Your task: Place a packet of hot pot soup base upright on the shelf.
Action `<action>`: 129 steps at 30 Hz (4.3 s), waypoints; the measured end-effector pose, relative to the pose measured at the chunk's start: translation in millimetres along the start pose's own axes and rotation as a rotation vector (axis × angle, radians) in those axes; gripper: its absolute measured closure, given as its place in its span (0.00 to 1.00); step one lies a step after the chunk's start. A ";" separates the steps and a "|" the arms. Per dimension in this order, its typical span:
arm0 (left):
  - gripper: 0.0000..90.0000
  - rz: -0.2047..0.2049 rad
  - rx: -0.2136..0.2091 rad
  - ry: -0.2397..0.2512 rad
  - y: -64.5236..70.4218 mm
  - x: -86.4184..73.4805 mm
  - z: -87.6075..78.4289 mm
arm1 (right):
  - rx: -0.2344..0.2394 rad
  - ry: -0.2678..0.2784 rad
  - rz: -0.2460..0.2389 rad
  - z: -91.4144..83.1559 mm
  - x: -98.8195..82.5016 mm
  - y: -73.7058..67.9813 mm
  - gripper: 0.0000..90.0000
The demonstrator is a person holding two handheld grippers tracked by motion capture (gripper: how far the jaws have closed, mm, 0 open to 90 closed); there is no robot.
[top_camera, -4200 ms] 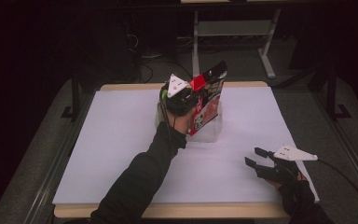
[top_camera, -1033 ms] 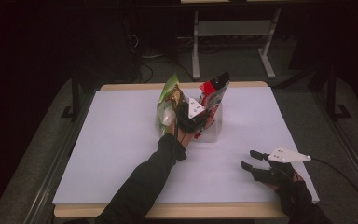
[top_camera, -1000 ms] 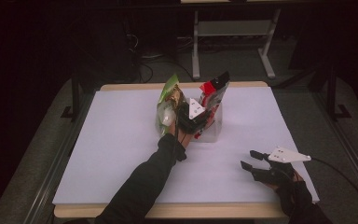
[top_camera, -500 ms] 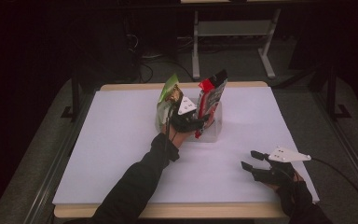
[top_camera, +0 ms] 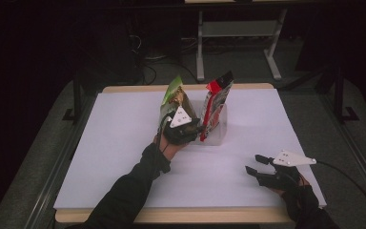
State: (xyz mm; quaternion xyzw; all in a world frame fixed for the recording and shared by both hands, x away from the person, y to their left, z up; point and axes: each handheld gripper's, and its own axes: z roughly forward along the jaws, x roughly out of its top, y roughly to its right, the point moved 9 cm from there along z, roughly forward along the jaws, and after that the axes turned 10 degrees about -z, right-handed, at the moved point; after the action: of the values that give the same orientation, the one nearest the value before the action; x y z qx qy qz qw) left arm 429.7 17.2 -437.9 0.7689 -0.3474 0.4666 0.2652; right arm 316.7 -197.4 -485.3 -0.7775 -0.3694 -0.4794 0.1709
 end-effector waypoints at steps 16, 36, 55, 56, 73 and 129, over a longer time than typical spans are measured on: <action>0.99 0.036 -0.003 -0.052 9.1 -11.1 16.1 | 0.003 -0.009 -0.005 2.6 -1.0 -1.2 0.44; 0.85 0.079 -0.054 -0.064 21.8 -8.1 5.2 | -0.002 -0.012 -0.005 1.4 -1.8 0.0 0.44; 0.66 0.081 -0.019 -0.011 3.1 -11.2 -60.5 | -0.042 -0.009 -0.042 -5.0 3.4 1.6 0.46; 0.64 0.080 -0.018 -0.011 1.6 -12.3 -63.9 | -0.045 -0.011 -0.048 -5.8 3.8 1.3 0.46; 0.53 0.103 0.019 -0.043 -22.6 -39.0 -115.0 | -0.097 -0.032 -0.143 -11.9 11.4 -2.1 0.46; 0.18 -0.119 0.251 -0.039 -102.5 -142.9 -239.0 | -0.238 -0.083 -0.180 -37.9 -18.5 17.3 0.21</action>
State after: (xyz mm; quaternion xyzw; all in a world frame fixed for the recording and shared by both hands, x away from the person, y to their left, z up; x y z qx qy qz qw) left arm 336.2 296.5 -474.0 0.8242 -0.2449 0.4749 0.1873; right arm 301.0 -240.1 -481.6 -0.7753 -0.3849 -0.5004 0.0186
